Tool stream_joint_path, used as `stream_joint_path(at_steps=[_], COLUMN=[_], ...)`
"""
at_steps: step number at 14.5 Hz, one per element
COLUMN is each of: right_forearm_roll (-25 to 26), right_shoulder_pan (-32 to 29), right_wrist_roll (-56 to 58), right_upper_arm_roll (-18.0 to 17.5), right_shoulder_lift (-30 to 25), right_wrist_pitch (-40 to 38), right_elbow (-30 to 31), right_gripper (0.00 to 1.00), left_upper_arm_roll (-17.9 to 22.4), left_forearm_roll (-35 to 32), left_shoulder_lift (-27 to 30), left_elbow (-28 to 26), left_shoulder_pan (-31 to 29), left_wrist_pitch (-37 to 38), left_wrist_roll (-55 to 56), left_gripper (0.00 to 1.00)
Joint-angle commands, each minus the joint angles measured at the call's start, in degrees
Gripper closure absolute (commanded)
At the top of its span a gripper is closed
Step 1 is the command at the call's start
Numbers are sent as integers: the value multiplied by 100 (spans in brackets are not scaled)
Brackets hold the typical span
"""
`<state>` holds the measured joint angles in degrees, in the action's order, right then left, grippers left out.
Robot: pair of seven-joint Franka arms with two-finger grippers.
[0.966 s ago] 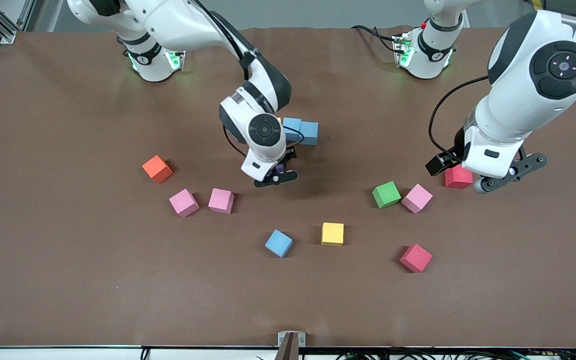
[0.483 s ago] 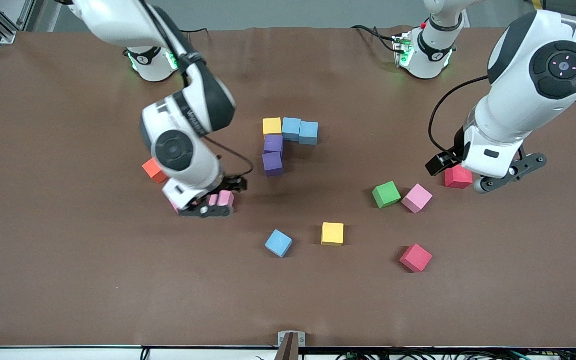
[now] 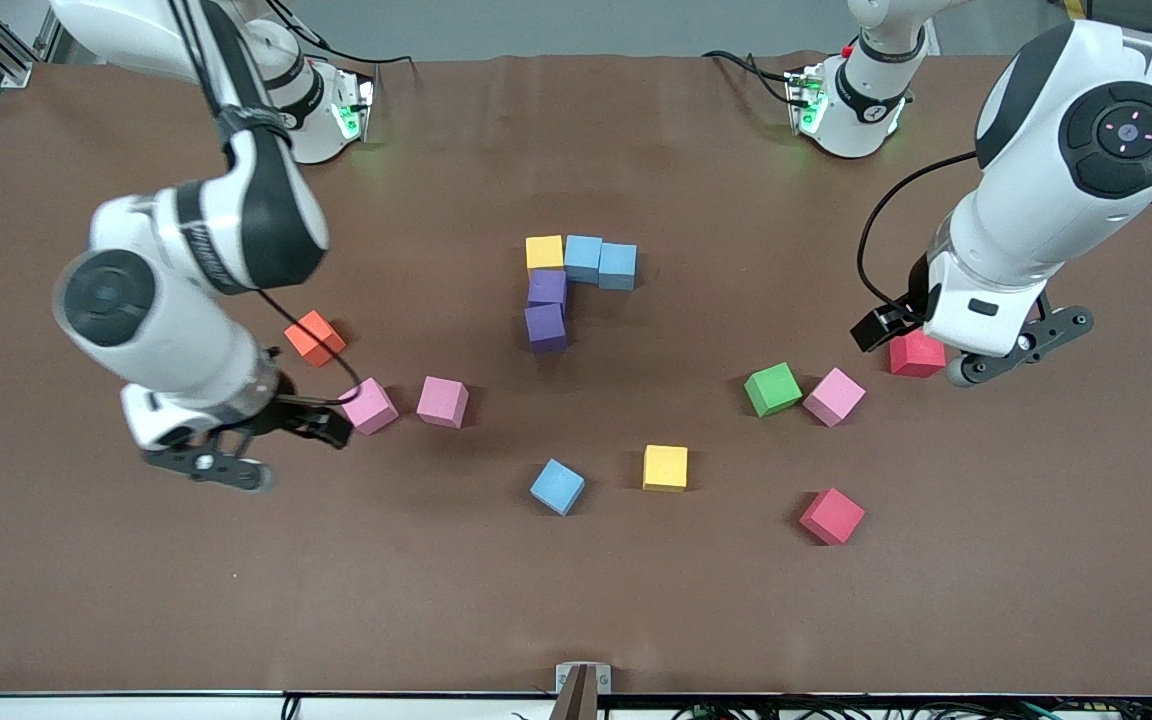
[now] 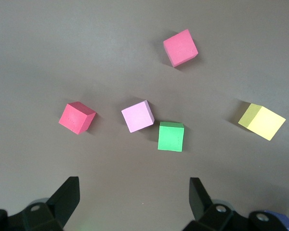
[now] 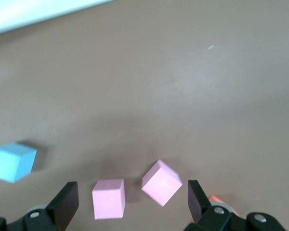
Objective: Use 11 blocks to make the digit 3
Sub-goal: 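Open the right gripper and withdraw it from the row, then reach the left gripper to the loose yellow cube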
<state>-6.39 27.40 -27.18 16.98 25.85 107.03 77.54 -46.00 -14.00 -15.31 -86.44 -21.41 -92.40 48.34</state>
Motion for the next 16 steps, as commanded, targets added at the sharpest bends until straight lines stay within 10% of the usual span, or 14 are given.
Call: stream_joint_path(at_steps=[1,16], right_forearm_roll=[-11,-2], right_shoulder_pan=[-226,-587], right_wrist_roll=[-33,98], right_upper_arm_roll=[-28,-63], right_shoulder_lift=[-361,-809], right_wrist_pitch=[-50,-138], right_elbow=[103,218], right_gripper=[0,0], left_upper_arm_roll=[-14,4], left_forearm_roll=[-24,-435], left_shoulder_lift=[28,-1342], left_elbow=[48,49], left_shoulder_pan=[-39,919], left_wrist_pitch=[55,-1025], left_wrist_roll=[-185,-264], left_gripper=[0,0])
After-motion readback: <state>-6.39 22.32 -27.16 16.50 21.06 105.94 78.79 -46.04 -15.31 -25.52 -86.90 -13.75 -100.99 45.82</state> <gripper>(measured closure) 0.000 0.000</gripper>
